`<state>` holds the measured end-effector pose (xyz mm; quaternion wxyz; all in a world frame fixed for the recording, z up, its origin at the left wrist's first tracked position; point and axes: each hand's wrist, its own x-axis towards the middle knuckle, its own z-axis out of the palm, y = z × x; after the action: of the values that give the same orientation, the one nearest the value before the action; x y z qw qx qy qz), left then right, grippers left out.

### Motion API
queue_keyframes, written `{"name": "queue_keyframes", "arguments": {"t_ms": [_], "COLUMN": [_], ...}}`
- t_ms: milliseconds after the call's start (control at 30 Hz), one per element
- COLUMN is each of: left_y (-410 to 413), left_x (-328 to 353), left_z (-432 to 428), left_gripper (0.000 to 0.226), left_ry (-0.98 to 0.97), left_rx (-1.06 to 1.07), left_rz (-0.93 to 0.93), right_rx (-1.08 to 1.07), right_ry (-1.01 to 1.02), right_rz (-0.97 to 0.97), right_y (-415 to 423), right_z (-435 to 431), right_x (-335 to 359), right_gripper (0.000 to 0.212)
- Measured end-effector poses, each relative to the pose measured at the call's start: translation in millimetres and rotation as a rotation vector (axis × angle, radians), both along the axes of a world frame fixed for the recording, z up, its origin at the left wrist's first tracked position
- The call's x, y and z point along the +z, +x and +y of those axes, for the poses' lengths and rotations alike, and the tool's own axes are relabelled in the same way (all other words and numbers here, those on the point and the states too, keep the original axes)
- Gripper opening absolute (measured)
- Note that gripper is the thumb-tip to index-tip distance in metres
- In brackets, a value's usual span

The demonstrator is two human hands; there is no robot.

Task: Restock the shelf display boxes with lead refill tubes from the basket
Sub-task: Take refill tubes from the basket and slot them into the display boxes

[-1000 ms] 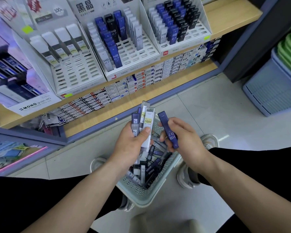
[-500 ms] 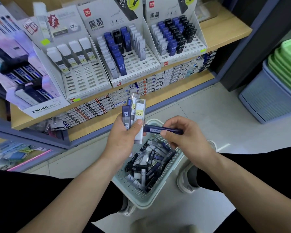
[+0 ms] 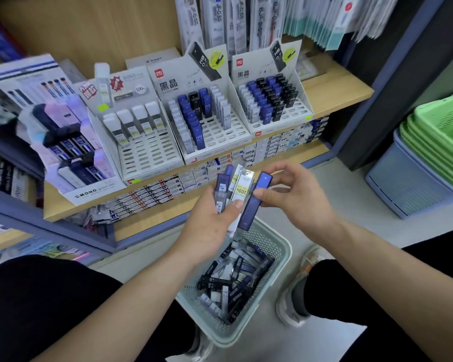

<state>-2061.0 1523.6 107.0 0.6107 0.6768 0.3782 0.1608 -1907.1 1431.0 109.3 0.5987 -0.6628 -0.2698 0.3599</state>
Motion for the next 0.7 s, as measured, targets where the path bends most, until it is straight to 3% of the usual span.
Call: {"name": "queue_keyframes", "arguments": {"t_ms": [133,467,700], "left_y": [4.2,19.1,16.7], "left_x": [14.5,41.5,23.1], "left_z": [9.3,47.7,90.3], "left_gripper": [0.016,0.014,0.014], "left_ry": [0.019,-0.031,-0.032], "left_rx": [-0.032,-0.092,0.040], "left_rz": [-0.018,-0.035,-0.001], "right_rx": [0.032,0.190,0.136], "right_ry": [0.031,-0.075,-0.056], "right_rz": [-0.015,-0.156,-0.242], "right_y": [14.0,49.7,71.4], "right_z": [12.5,52.0,91.4], "right_x": [24.2,61.9,53.9], "right_gripper": [0.022,0.018,0.009]}}
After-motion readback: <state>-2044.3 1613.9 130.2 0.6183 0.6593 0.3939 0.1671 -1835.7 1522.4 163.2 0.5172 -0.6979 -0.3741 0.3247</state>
